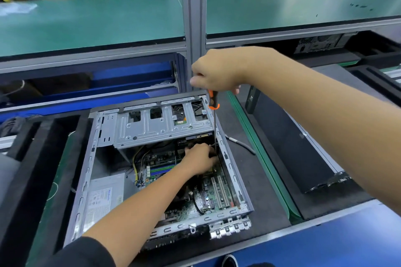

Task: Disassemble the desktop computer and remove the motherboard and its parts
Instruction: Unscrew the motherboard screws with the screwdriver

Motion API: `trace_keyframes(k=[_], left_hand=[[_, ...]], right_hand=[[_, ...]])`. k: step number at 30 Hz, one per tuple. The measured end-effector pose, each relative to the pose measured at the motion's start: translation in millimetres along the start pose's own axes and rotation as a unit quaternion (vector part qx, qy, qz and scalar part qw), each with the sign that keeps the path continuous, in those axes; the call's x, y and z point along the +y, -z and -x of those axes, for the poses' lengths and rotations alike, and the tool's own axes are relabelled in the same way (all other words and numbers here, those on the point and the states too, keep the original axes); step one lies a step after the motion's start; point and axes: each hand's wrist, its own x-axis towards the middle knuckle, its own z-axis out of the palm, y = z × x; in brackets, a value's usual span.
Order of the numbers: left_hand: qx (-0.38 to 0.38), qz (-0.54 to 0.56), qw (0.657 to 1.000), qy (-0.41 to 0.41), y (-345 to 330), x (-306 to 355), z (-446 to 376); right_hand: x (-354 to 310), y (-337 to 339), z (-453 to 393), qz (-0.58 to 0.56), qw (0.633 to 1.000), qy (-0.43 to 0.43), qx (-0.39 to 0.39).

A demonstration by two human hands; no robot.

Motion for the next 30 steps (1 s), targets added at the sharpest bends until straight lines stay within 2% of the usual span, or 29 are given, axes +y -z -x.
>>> trace_keyframes(k=[3, 5, 7, 9, 11, 14, 18, 20, 23, 26, 30], left_hand=[[0.014, 0.066, 0.997, -0.029, 20.6, -2.3, 8.6], [0.028, 0.086, 0.995, -0.049, 27.3, -3.5, 14.9], [0.072, 0.133, 0.986, -0.062, 27.7, -4.1, 22.5], [0.127, 0.199, 0.969, -0.074, 26.9, -2.7, 27.5], [0.15, 0.251, 0.953, -0.083, 29.0, 1.6, 29.4], [0.165, 0.241, 0.953, -0.084, 30.3, 6.0, 28.4], [0.133, 0.217, 0.963, -0.087, 24.6, 11.7, 26.4], [0.142, 0.213, 0.963, -0.083, 25.3, 14.9, 23.4], [0.162, 0.212, 0.96, -0.08, 26.1, 18.7, 19.4], [0.175, 0.193, 0.962, -0.085, 26.5, 20.8, 19.1], [0.192, 0.189, 0.959, -0.089, 25.9, 18.3, 17.6]], right_hand=[[0.5, 1.5, -4.4, 0.019, 1.0, -0.02, 0.0], [-0.8, 2.6, -4.5, -0.013, 1.0, 0.018, -0.016], [-1.7, 4.0, -2.3, -0.038, 0.998, 0.051, -0.017], [-2.7, 5.3, -0.7, -0.034, 0.996, 0.08, -0.009], [-4.0, 7.8, 0.0, -0.037, 0.993, 0.112, -0.021], [-8.2, 13.0, 3.0, -0.085, 0.985, 0.138, -0.059], [-10.9, 11.9, 6.2, -0.158, 0.977, 0.121, -0.083], [-11.9, 9.2, 5.9, -0.125, 0.985, 0.103, -0.054], [-9.8, 3.6, 4.1, -0.01, 0.999, 0.032, 0.011], [-10.4, 1.0, 4.4, 0.019, 0.999, -0.037, 0.026], [-10.3, 1.4, 6.5, -0.017, 1.0, -0.006, 0.022]])
